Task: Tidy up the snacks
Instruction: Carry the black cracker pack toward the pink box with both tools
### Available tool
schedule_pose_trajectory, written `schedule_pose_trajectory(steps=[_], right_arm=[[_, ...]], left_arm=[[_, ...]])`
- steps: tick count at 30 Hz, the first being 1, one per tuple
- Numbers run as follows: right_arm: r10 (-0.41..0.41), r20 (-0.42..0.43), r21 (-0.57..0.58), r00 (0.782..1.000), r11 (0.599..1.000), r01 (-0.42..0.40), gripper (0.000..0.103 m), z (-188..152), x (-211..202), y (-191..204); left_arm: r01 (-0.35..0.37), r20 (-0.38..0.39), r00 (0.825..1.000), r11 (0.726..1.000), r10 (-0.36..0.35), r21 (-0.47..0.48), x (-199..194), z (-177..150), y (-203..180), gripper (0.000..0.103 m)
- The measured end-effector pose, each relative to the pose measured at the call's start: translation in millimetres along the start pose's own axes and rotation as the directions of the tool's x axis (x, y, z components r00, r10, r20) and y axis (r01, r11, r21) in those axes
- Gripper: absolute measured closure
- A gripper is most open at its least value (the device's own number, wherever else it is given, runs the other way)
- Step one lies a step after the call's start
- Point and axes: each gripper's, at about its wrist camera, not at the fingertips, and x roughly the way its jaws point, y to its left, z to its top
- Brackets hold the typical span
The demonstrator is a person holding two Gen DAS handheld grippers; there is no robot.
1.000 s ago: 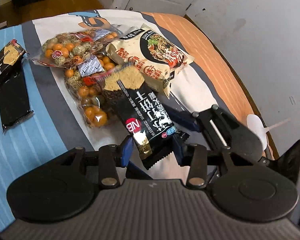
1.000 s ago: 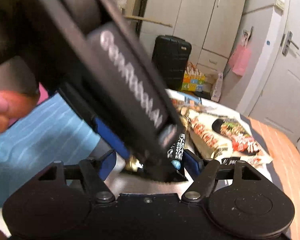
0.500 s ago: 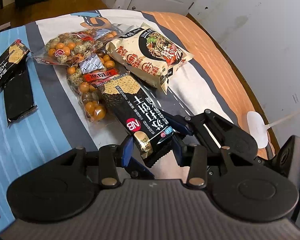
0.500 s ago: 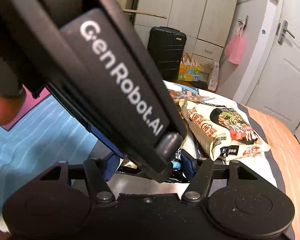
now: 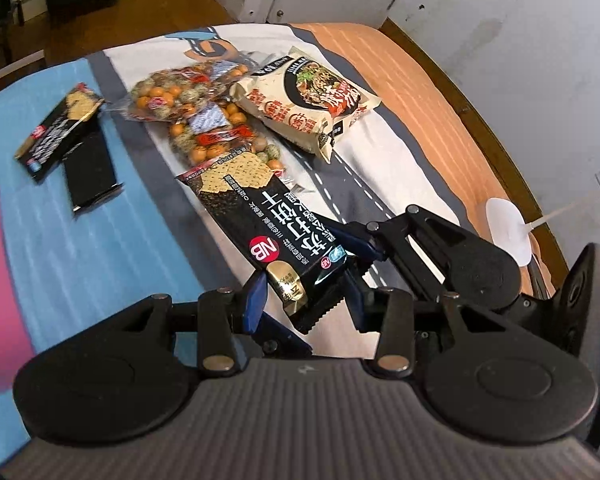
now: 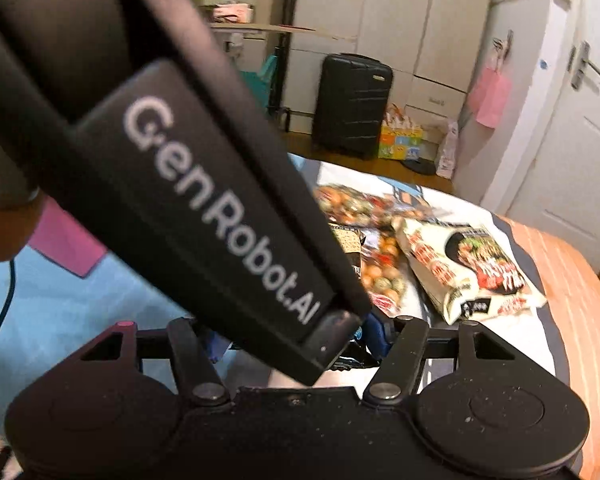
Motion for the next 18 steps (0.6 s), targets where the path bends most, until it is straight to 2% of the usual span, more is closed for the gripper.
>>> schedule_pose_trajectory(steps=[11,18], right_arm=[[0.08,0.016,-0.112,0.997,0.991,-0.078,0.034,18,-41,32],[0.147,0.063,-0.216,0.987,0.968,-0.13,0.034,37,-53,59]], left_arm=[[-0.031,0.058,0.998,0.996,0.036,-0.08,-63,-34,4,0.064],[-0.076,0.128,0.987,0.989,0.093,-0.131,-105,-52,14,0.064]])
